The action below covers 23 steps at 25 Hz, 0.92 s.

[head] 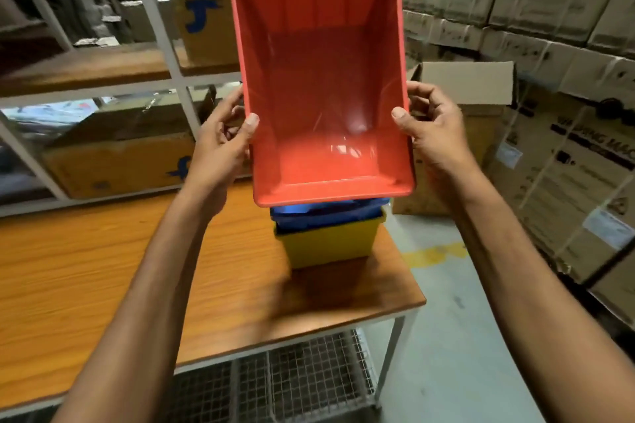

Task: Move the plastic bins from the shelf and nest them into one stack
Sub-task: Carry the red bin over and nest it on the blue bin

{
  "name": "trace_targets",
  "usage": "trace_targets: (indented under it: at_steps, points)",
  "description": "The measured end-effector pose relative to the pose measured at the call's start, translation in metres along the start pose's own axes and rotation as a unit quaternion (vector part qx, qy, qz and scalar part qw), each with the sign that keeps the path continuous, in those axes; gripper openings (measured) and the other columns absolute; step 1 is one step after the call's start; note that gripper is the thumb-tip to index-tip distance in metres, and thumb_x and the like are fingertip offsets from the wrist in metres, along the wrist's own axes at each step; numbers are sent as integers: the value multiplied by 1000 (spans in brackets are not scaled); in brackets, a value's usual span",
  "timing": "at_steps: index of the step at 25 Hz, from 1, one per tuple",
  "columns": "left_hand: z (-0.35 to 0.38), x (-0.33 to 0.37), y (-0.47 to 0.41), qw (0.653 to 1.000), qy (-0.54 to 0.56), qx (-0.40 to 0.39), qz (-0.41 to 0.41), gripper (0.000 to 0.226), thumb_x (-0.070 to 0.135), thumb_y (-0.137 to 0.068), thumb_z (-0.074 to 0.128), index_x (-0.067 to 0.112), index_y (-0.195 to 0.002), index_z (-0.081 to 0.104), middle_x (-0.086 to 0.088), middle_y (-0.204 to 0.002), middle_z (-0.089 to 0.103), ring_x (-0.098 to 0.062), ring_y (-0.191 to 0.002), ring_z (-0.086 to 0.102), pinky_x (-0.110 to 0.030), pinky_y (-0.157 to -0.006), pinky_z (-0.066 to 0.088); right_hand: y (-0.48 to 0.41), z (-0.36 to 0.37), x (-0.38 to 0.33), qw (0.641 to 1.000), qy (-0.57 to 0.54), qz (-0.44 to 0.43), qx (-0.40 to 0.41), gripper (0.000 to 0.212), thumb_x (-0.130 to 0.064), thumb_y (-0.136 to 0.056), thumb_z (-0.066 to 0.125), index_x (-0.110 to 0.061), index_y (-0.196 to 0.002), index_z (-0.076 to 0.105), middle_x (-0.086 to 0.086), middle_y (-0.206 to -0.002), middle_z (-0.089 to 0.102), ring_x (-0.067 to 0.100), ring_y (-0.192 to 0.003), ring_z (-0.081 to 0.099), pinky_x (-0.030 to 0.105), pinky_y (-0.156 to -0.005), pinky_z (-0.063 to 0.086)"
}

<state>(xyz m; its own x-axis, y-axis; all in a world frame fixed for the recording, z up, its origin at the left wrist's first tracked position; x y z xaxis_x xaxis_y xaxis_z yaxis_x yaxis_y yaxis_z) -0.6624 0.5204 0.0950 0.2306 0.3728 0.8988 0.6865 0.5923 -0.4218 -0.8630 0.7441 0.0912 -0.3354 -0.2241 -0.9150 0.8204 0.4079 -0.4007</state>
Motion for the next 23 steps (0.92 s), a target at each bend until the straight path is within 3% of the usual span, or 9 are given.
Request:
trace_targets:
  at_steps: [2,5,7,10,13,15,17,19,23]
  points:
    - [4,-3,-12,1000,-4,18,-17,41,22,-107,55,20,-148,53,8,-119,67,8,-87,67,-13,-70,52,-26,7,13,1000,-9,28,-7,34,3,-92,66,-9,-124,64,14,-116,70,14,-99,66,25,-80,56]
    - [8,-19,-30,998,-11,35,-60,35,23,-107,55,19,-141,60,10,-117,71,1,-96,67,-24,-77,54,-55,17,36,996,-25,81,-34,27,6,-91,65,-16,-106,69,4,-97,71,14,-89,66,39,-88,55]
    - [7,-32,-38,992,7,53,-117,30,23,-106,56,23,-135,64,10,-117,72,-2,-100,67,-31,-84,53,-66,22,49,990,-33,131,-49,25,4,-92,64,-20,-96,69,-3,-85,72,10,-78,67,40,-84,55]
    - [7,-50,-44,982,24,43,-184,29,19,-106,55,19,-133,66,8,-105,74,-4,-90,65,-27,-77,49,-75,28,68,979,-16,195,-61,23,3,-95,61,-17,-87,69,-7,-69,70,4,-55,65,24,-62,52]
    - [14,-66,-45,970,-1,40,-240,30,17,-108,52,11,-134,66,18,-62,64,3,-58,56,-21,-62,46,-77,34,88,965,-8,257,-53,21,3,-96,56,-11,-90,71,2,-70,65,4,-45,60,15,-46,46]
    - [16,-73,-44,964,-19,51,-259,32,15,-108,51,5,-135,64,20,-49,55,4,-45,49,-15,-43,40,-76,37,100,955,-8,293,-47,18,0,-97,57,-10,-96,72,2,-73,64,5,-44,59,15,-44,47]
    - [18,-78,-45,960,-22,52,-275,31,14,-108,51,4,-134,64,19,-46,53,5,-40,48,-14,-40,39,-76,38,108,950,-1,310,-37,15,-1,-96,60,-9,-103,71,4,-77,66,9,-52,62,20,-49,51]
    - [20,-83,-47,954,-26,46,-294,30,15,-108,51,5,-133,64,18,-45,55,5,-40,49,-17,-44,42,-78,37,114,945,2,327,-19,16,1,-92,64,-3,-107,69,9,-84,68,17,-65,65,29,-56,57]
    - [24,-94,-50,945,-24,63,-319,29,18,-108,51,7,-130,66,15,-45,58,2,-40,53,-22,-57,45,-77,37,115,936,39,348,-27,7,2,-89,67,-3,-94,65,13,-92,71,26,-82,69,42,-73,60]
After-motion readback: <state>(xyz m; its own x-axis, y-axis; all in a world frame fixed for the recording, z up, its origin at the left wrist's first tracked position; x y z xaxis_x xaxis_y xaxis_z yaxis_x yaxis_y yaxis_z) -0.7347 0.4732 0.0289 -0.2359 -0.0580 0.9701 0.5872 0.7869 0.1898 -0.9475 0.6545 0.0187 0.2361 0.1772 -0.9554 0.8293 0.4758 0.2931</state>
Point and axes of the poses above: each hand's wrist, its own y-axis away from the middle knuckle, its own z-axis out of the palm, x = y × z, the point moved 3 cm from there along -y, towards the middle knuckle
